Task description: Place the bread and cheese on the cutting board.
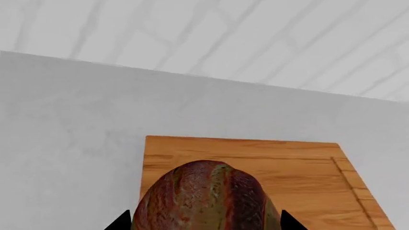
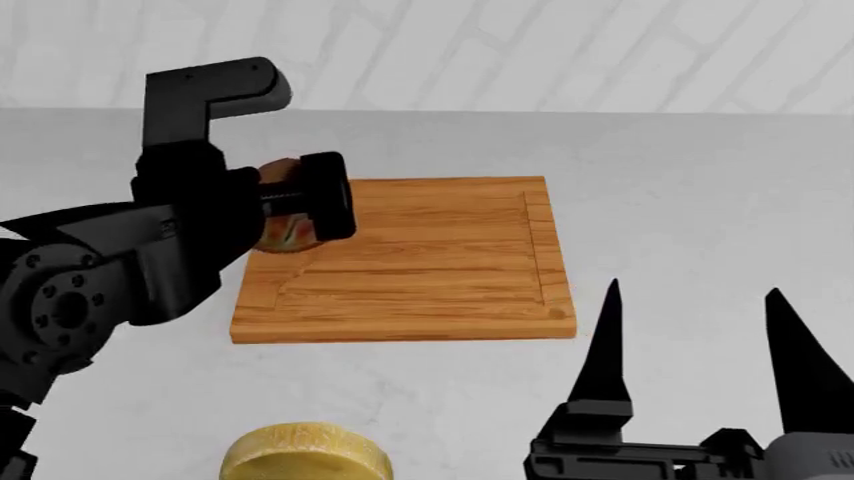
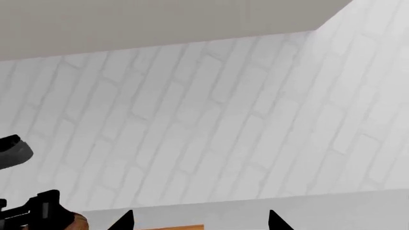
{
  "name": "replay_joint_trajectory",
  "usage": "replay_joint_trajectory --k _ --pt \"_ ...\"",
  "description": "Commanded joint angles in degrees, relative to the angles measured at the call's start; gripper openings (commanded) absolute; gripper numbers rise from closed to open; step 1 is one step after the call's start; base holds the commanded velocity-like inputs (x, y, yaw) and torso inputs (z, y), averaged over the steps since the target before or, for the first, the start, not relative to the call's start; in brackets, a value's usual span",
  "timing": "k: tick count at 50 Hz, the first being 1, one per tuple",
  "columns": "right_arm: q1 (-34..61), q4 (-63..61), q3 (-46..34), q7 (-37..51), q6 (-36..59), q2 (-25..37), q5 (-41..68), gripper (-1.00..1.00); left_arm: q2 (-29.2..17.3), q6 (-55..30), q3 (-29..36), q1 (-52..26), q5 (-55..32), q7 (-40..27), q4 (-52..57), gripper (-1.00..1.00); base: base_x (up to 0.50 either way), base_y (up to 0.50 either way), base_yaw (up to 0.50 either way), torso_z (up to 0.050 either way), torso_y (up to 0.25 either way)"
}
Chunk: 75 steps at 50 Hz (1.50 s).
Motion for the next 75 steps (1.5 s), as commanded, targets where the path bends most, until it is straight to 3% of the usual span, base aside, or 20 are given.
replay_joint_trajectory --k 1,61,62,75 --pt "-0.2 0.1 0.1 0.2 -0.3 0.2 0.2 1.0 1.4 3.4 1.5 -0.2 0.9 1.2 -4.7 -1.0 0.0 0.0 0.0 0.0 0.0" --pt "-0.2 -0.1 -0.4 1.2 -0.9 1.3 1.1 1.0 0.6 4.7 4.1 4.0 0.2 -0.2 -4.5 -1.0 0.0 0.0 0.0 0.0 0.001" --pt "-0.2 -0.1 -0.4 1.2 -1.0 1.3 1.1 1.0 0.6 5.0 4.0 4.0 0.2 -0.3 -4.6 1.0 0.0 0.0 0.0 0.0 0.0" --pt "-0.2 -0.3 -0.6 1.5 -1.1 1.5 1.2 1.0 0.1 5.1 4.2 4.2 -0.2 -1.3 -2.7 1.0 0.0 0.0 0.0 0.0 0.0"
